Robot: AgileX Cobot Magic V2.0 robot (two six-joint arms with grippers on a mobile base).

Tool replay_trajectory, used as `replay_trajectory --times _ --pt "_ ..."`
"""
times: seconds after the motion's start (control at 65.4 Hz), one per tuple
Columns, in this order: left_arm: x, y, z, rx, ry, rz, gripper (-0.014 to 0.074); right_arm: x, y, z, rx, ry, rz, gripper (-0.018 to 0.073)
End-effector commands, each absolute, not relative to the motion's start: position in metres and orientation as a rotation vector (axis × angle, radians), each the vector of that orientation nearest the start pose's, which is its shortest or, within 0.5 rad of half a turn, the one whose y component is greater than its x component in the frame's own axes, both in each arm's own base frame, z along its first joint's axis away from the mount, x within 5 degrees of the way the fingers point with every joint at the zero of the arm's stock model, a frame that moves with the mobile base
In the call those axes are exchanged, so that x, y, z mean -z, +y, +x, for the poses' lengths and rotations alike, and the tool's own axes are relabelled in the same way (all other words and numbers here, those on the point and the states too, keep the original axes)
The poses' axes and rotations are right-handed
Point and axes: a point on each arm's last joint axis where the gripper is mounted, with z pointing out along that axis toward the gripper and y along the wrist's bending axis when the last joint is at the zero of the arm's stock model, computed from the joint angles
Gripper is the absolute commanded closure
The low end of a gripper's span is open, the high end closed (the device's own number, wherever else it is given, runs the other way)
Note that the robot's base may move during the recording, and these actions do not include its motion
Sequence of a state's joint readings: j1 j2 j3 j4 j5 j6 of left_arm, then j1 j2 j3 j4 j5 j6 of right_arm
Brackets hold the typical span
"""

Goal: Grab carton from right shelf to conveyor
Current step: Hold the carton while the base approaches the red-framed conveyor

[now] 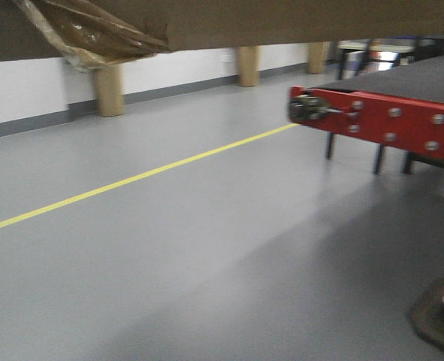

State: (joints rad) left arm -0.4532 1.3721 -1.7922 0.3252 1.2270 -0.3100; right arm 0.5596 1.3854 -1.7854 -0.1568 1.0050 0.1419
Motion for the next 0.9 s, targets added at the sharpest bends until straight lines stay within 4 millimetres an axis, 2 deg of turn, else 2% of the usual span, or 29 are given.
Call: replay_trajectory --times 0.0,0.49,0.887 --pt "-0.498 -0.091 0.238 0.037 2.195 0.181 0.0613 -0.511 0.136 0.239 -0.248 1.948 -0.448 0.0617" --pt "-0.499 -0.089 0.239 0.005 2.187 0.178 0.0613 -0.511 0.136 0.239 -0.248 1.948 -0.448 0.0617" --pt "-0.502 -0.081 0.241 -0.121 2.15 0.164 0.0613 -0.511 0.136 0.239 -0.254 1.949 -0.448 0.0617"
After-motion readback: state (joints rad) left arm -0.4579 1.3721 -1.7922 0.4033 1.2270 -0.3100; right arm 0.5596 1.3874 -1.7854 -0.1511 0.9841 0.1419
